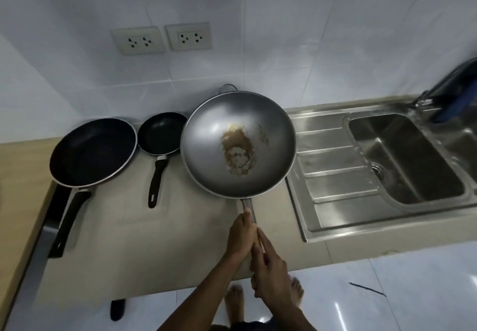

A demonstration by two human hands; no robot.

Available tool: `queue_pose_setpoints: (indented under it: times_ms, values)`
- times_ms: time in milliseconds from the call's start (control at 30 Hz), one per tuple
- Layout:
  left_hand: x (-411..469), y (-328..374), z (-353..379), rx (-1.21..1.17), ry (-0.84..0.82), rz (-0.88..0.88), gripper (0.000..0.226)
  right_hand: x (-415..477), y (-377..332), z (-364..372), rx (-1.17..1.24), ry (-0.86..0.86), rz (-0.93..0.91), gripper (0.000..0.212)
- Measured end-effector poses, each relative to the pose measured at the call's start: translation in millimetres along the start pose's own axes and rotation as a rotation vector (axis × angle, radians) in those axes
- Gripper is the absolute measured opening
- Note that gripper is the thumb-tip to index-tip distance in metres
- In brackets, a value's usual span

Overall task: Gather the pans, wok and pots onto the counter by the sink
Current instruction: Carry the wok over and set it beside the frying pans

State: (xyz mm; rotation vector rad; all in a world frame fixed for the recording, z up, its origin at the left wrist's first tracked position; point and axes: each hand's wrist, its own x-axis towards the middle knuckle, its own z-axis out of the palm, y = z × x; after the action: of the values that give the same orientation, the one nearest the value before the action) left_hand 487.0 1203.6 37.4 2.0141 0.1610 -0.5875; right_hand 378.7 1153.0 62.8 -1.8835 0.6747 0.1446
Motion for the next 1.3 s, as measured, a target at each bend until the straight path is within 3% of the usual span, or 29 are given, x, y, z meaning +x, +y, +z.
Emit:
queue_pose_setpoints:
  times_ms: [400,567,767,1067,1300]
  values:
    - [22.7,-19.4,-21.0,0.165,-0.054,0.027,0.058,12.5,16.1,33.6,0.018,0.056,-0.058,0.038]
    - [34.3,-20.6,-25.9,0.192,-0.060,0.046,0.055,20.8,16.8,34.4,-0.015,0.053,-0.104,0.050]
    - [48.8,-13.5,-28.5,0.231,-0.078,0.026,0.060,37.1,21.0,39.3,-0.023,0.020,-0.095,0.040]
    - [68.3,-14.8,-40.9,0.331,-0.093,0.038,0.055,63.2,41.3,39.4,-0.240,0.029,-0.126,0.053]
    - [67.9,-18.0,-43.4,0.327,-0.024,0.020,0.053,60.7,35.2,40.0,-0.367,0.142,-0.307,0.053]
